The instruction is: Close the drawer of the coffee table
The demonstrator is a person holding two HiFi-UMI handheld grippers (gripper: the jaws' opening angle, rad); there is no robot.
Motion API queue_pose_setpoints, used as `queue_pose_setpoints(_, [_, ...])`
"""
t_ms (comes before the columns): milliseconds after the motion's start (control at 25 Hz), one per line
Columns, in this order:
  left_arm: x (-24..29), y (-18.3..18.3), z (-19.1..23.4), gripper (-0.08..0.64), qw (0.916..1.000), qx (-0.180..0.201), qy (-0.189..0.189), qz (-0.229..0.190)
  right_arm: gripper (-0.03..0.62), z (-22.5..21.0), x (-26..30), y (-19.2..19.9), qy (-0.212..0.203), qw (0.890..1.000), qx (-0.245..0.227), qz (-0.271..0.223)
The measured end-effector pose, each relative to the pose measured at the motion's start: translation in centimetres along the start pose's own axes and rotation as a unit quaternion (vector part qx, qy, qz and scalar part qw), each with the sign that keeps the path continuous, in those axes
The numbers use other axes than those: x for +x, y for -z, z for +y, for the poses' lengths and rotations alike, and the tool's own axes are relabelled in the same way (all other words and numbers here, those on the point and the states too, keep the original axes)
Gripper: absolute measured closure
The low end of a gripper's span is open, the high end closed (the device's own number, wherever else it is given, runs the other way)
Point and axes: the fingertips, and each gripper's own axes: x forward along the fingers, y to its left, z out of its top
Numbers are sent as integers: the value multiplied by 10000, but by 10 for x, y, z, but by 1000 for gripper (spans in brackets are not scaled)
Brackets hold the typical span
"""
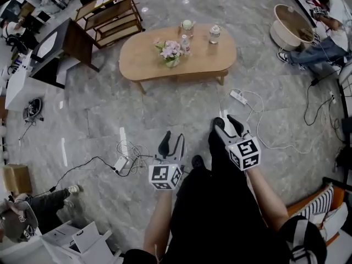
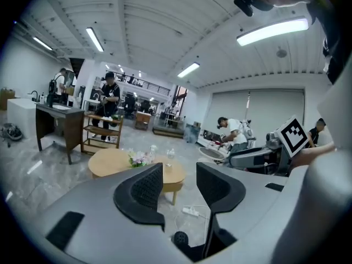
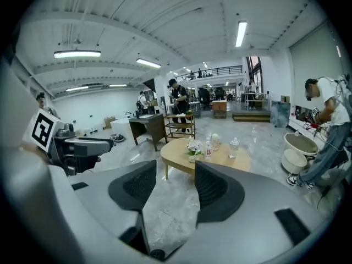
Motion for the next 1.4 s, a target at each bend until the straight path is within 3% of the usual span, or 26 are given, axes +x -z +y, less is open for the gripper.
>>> queue_pose_setpoints(320, [-47, -11, -35, 416, 9989, 113, 337, -317, 403, 25, -78, -15, 202, 9973, 239, -666])
queue_pose_setpoints(640, [-58, -54, -68, 488, 9953, 348, 509, -753, 497, 18, -124, -31, 398, 9924, 320, -1120])
queue_pose_setpoints(920, [-49, -71, -84, 509, 9952, 324, 534, -757, 574, 11, -129, -41, 261, 9925, 389, -1126])
queue_pose_setpoints(1400, [-49, -69, -74, 511, 9959, 370, 529, -633, 580, 23, -116, -53, 170, 9949, -101, -986])
